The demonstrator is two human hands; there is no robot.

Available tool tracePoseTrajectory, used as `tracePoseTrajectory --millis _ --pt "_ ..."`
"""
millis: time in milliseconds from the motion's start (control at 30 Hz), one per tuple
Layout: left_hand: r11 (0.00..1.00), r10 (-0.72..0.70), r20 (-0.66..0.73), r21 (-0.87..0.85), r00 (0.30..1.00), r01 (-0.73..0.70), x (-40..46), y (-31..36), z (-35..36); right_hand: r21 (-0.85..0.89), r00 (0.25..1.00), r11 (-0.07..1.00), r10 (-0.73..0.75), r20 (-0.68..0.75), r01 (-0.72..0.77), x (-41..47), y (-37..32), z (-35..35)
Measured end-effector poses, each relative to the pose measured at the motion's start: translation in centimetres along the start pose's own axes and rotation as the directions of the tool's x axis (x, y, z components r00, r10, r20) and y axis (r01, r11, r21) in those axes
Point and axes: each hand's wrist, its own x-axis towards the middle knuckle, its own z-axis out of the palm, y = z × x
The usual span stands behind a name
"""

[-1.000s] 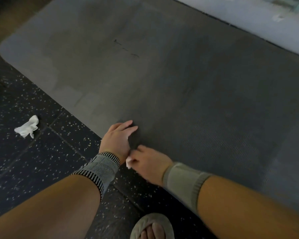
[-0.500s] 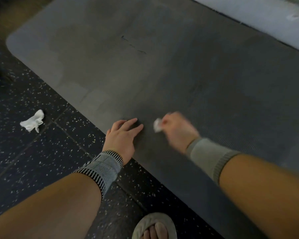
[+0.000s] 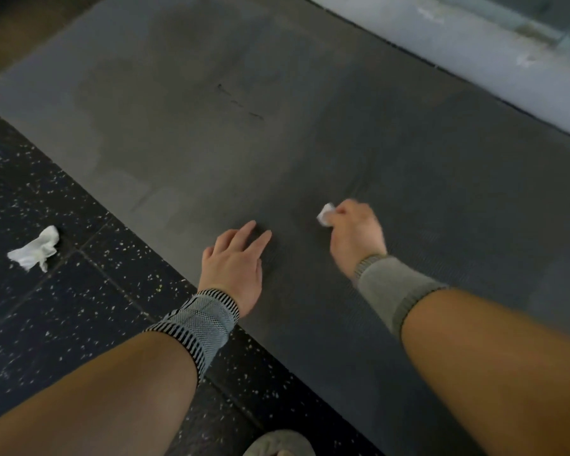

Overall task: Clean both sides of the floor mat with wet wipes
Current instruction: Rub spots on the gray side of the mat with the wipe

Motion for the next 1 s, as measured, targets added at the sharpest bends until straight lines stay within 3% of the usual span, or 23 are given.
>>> tracePoseTrajectory --millis 33,100,133,167,233,267,333,367,433,467,533,567,633,667,700,733,800,900,933,967,1000 --pt "1.000 0.003 0.019 0.005 1.000 -0.003 0.6 0.5 -0.1 -0.003 0.987 0.990 -0.144 0.065 0.144 -0.8 -1.4 0.7" --pt "1.000 0.021 0.066 0.013 0.998 -0.022 1.7 1.8 -0.1 0.047 0.839 0.867 -0.492 0.235 0.496 -3.2 -3.2 1.3" --pt "0.999 0.029 0.080 0.014 0.996 -0.030 2.0 2.2 0.0 0.063 0.762 0.806 -0.579 0.292 0.588 -3.2 -2.9 1.0" --pt "0.999 0.033 0.080 0.012 0.996 -0.034 2.1 2.3 0.0 0.036 0.748 0.790 -0.593 0.299 0.612 -2.1 -1.9 0.5" --pt "0.999 0.044 0.062 0.006 0.997 -0.044 2.1 2.1 0.0 -0.111 0.889 0.894 -0.404 0.216 0.433 1.2 1.2 -0.6" --pt "0.999 0.051 0.054 0.006 0.997 -0.052 2.0 2.0 0.0 -0.144 0.965 0.957 -0.235 0.115 0.250 2.5 2.9 -0.9" --pt "0.999 0.052 0.041 -0.005 0.998 -0.052 2.1 2.1 -0.1 -0.124 1.000 0.992 -0.001 0.002 0.001 3.1 3.6 -1.0" --pt "0.999 0.044 0.039 -0.022 0.998 -0.043 2.2 2.3 -0.1 -0.096 0.999 0.995 -0.029 0.014 0.030 2.3 2.5 -0.7" --pt "0.998 0.016 0.042 -0.065 0.999 -0.013 2.5 2.9 0.1 0.001 0.939 0.944 -0.327 0.110 0.329 -1.1 -0.5 0.6" --pt "0.997 0.009 0.051 -0.082 0.999 -0.005 2.5 3.2 0.2 0.062 0.858 0.875 -0.483 0.174 0.480 -2.7 -1.3 0.9" --pt "0.995 0.018 0.051 -0.097 0.999 -0.013 2.5 3.3 0.4 0.050 0.716 0.762 -0.626 0.309 0.646 -2.5 -0.5 0.3" --pt "0.995 0.029 0.039 -0.096 0.999 -0.025 2.5 3.2 0.4 -0.006 0.746 0.779 -0.598 0.294 0.627 -1.0 0.6 -0.1" --pt "0.996 0.044 0.026 -0.083 0.999 -0.042 2.3 2.9 0.3 -0.064 0.950 0.950 -0.300 0.082 0.305 2.8 3.5 -0.9" --pt "0.996 0.046 0.023 -0.073 0.999 -0.044 2.3 2.8 0.3 -0.033 0.996 0.996 -0.087 -0.006 0.087 3.9 4.6 -1.2" --pt "0.997 0.047 0.025 -0.059 0.999 -0.045 2.2 2.8 0.3 -0.021 0.999 0.999 0.036 -0.038 -0.037 4.0 4.5 -1.1" --pt "0.998 0.046 0.031 -0.040 0.998 -0.045 2.2 2.9 0.2 -0.035 1.000 0.999 0.021 -0.017 -0.021 3.3 3.7 -0.8" --pt "0.999 0.032 0.040 -0.012 0.999 -0.032 2.2 3.0 0.3 -0.014 0.956 0.961 -0.273 0.109 0.276 -0.3 1.3 0.0" --pt "1.000 0.022 0.043 -0.013 0.999 -0.022 2.4 3.2 0.4 0.038 0.740 0.773 -0.620 0.260 0.634 -3.2 1.8 -0.5" --pt "0.999 0.034 0.035 -0.010 0.999 -0.033 2.4 3.3 0.5 -0.005 0.744 0.764 -0.627 0.231 0.645 -2.0 3.0 -1.1" --pt "0.999 0.048 0.023 -0.007 0.999 -0.048 2.5 3.5 0.5 -0.047 0.825 0.829 -0.545 0.152 0.557 -0.5 4.3 -1.5" --pt "0.998 0.061 0.010 -0.009 0.998 -0.061 2.5 3.8 0.5 -0.079 0.928 0.925 -0.370 0.041 0.372 1.1 5.4 -2.0"
